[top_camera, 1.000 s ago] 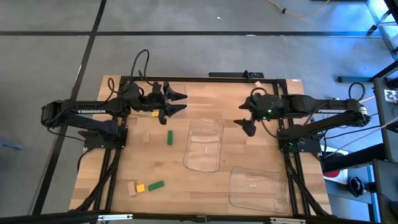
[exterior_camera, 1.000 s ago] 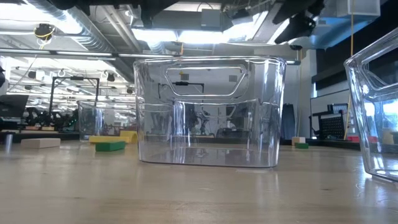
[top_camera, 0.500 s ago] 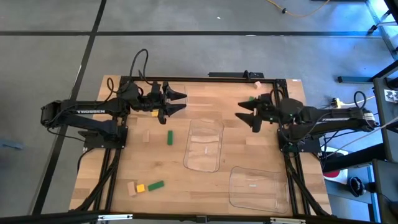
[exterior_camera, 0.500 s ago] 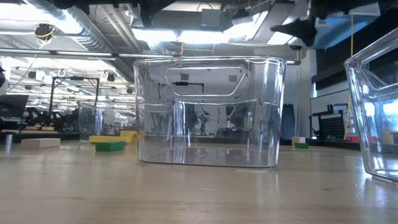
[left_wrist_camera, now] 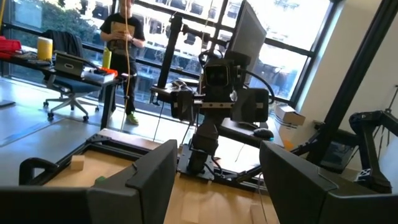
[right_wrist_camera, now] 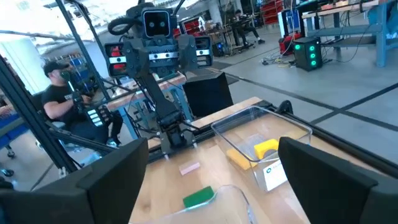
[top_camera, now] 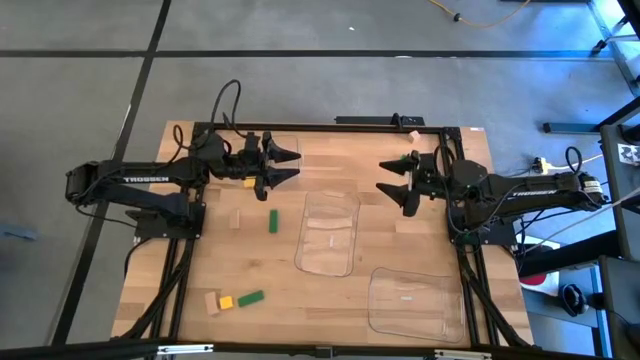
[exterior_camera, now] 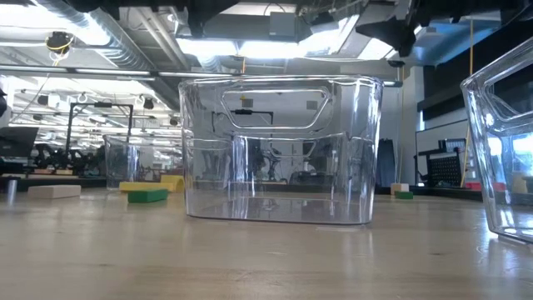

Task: Sort & place blocks by color
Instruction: Put the yellow block into the top transparent bin, then put the top right green block into the middle transparent bin

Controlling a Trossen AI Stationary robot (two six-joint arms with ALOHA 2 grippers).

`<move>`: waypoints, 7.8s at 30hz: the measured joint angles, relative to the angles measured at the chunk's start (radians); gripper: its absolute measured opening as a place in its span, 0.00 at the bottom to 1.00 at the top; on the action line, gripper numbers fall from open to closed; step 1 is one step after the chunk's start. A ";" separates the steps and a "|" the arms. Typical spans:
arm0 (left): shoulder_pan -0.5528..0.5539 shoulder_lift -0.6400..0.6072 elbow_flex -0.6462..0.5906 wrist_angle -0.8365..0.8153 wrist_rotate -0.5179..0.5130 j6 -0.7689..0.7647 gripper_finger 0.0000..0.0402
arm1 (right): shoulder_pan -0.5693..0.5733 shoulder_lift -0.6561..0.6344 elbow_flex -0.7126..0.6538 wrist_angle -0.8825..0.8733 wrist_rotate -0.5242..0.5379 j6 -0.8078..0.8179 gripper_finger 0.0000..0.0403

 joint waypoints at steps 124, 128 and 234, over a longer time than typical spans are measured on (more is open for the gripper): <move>-0.081 -0.040 -0.061 -0.181 -0.157 0.000 0.30 | 0.000 0.000 0.000 -0.059 -0.006 -0.051 0.90; -0.086 -0.040 -0.061 -0.185 -0.167 0.000 0.30 | 0.000 0.000 0.000 -0.059 -0.008 -0.051 0.90; -0.114 -0.254 -0.124 -0.102 -0.288 -0.022 0.42 | 0.000 0.001 0.000 0.090 -0.019 -0.041 0.90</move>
